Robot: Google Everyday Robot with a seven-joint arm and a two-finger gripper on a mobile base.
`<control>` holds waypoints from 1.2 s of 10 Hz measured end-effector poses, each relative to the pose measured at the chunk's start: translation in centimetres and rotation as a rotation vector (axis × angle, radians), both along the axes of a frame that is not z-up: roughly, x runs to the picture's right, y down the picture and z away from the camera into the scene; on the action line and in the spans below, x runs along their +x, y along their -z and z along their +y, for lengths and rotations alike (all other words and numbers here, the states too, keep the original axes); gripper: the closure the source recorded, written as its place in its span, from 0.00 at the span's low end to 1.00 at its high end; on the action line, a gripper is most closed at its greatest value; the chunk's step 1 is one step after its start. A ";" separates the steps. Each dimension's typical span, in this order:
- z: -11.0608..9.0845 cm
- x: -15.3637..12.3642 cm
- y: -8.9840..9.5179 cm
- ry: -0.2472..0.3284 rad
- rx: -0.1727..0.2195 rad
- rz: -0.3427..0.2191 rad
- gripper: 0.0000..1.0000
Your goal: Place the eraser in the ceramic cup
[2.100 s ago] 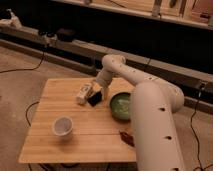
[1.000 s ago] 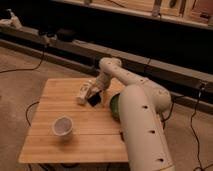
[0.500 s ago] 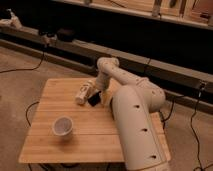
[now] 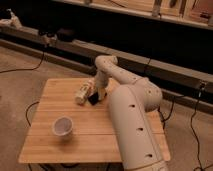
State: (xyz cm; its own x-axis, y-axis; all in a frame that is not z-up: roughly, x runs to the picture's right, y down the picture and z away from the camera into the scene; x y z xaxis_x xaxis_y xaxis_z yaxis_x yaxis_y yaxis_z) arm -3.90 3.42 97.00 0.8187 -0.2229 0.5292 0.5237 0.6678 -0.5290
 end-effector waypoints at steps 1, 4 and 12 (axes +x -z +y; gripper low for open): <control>-1.2 -0.8 1.0 0.012 0.029 -0.012 0.53; -3.6 -4.3 5.2 0.016 0.073 -0.106 0.53; -5.0 -9.0 15.8 -0.006 0.071 -0.361 0.76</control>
State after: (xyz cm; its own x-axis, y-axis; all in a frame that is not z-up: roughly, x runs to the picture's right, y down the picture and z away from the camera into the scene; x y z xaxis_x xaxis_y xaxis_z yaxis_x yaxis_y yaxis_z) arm -12.91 -1.57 81.15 0.5833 -0.2655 0.7676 0.6644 0.6997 -0.2628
